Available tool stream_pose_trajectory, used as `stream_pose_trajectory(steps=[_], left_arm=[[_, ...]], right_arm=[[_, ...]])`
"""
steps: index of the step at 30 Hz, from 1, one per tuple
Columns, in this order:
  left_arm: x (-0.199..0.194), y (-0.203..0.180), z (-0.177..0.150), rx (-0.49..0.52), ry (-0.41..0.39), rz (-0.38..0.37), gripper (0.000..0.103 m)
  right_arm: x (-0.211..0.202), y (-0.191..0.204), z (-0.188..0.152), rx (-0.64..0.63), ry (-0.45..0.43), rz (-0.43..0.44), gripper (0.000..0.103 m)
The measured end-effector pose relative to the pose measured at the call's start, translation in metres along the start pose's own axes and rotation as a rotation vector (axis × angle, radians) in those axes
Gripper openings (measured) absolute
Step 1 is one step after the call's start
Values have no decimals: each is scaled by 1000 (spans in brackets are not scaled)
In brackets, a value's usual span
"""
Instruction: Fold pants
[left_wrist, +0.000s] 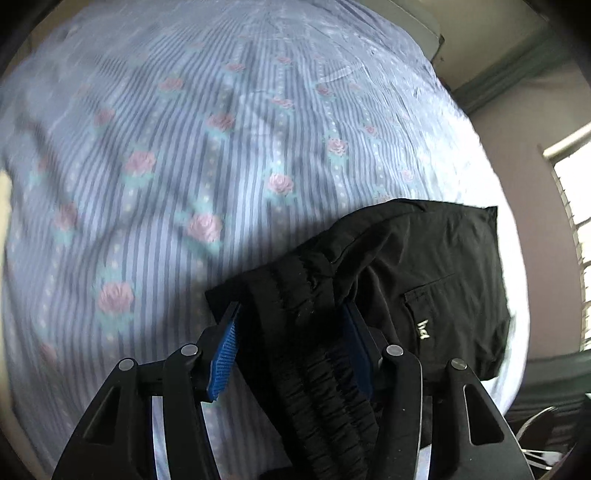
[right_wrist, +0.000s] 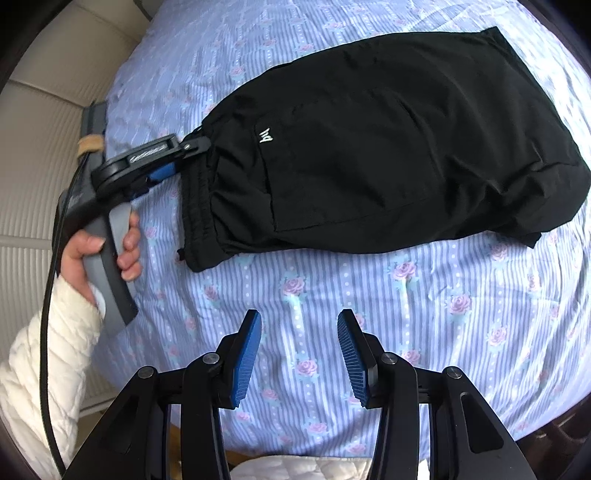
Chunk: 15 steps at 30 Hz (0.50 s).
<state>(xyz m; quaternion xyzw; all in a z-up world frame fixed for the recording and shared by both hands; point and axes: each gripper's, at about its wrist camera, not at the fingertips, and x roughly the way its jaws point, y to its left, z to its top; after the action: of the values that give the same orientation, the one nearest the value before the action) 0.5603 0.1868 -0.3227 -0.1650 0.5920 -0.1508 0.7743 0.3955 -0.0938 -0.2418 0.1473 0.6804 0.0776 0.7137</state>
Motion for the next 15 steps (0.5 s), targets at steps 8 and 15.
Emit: stream_pose_trajectory(steps=[8, 15], left_arm=[[-1, 9, -2, -86, 19, -27, 26], [-25, 15, -1, -75, -28, -17, 13]], right_arm=[[2, 9, 1, -22, 3, 6, 45], [-7, 20, 2, -79, -34, 2, 45]])
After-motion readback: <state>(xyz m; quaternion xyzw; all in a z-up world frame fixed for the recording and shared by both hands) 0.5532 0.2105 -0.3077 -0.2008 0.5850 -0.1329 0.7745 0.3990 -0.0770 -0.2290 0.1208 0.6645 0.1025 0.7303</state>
